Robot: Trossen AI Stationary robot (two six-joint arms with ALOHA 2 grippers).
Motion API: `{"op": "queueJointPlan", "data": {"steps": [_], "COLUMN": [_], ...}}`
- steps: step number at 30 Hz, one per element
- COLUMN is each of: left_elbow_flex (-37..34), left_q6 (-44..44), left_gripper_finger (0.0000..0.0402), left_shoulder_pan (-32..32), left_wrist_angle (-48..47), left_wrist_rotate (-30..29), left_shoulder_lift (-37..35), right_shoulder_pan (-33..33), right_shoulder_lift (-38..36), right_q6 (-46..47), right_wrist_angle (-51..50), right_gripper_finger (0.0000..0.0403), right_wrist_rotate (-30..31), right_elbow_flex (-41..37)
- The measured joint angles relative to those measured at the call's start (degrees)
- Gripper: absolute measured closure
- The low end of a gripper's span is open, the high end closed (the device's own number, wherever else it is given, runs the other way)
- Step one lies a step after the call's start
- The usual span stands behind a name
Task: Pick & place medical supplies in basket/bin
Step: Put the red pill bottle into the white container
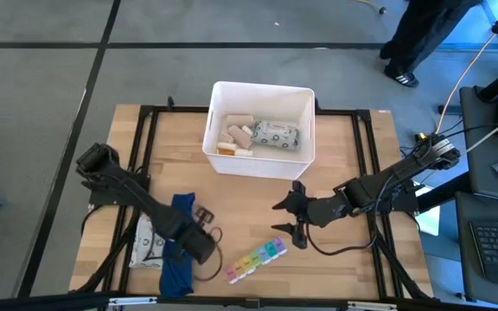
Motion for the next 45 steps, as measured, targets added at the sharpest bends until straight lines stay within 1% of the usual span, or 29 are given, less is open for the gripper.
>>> {"op": "queueJointPlan", "data": {"steps": [3,5,9,16,18,20,22,25,26,28,33,45], "left_elbow_flex": [-0.1,-0.1,-0.1,-0.1,-0.1,-0.1,-0.1,-0.1,-0.1,-0.1,-0.1,0.0], "left_q6": [7.3,10.9,16.7,27.3,28.3,28.3,29.1,30.5,30.6,31.1,35.7,36.3], "left_gripper_finger": [0.0386,0.0372,0.033,0.0254,0.0239,0.0228,0.0223,0.0222,0.0222,0.0224,0.0222,0.0222], "left_shoulder_pan": [-1.2,-1.7,-2.2,-3.1,-3.2,-3.3,-3.7,-4.5,-4.5,-4.4,-4.5,-4.5], "left_wrist_angle": [3.4,5.8,6.8,6.8,7.5,7.8,8.4,8.3,8.4,8.8,8.7,10.5], "left_wrist_rotate": [-0.1,1.3,4.2,4.4,5.3,7.7,8.5,4.4,3.8,3.9,4.4,4.5], "left_shoulder_lift": [0.0,0.0,0.0,0.1,0.8,2.1,3.9,6.0,6.7,8.0,10.6,14.2], "right_shoulder_pan": [0.0,0.0,0.0,0.0,0.0,0.0,0.0,0.0,0.0,0.0,0.0,0.0], "right_shoulder_lift": [0.0,0.0,0.0,0.0,0.0,0.0,0.0,0.0,0.0,0.0,0.0,0.0], "right_q6": [0.0,0.0,0.0,0.0,-0.1,-0.1,-0.1,-0.2,-0.2,-0.5,-2.1,-3.1], "right_wrist_angle": [0.0,0.0,0.0,-0.1,-0.1,-0.2,-0.3,-0.5,-0.6,-0.6,-0.6,-0.6], "right_gripper_finger": [0.0127,0.0127,0.0127,0.0127,0.0127,0.0128,0.0127,0.0127,0.0127,0.0127,0.0127,0.0127], "right_wrist_rotate": [-1.1,-1.2,-1.2,-1.2,-1.1,-1.1,-1.1,-1.0,-1.0,-1.0,-1.0,-1.0], "right_elbow_flex": [0.0,0.0,0.0,0.0,0.0,0.0,0.0,0.0,0.0,0.0,0.0,0.0]}}
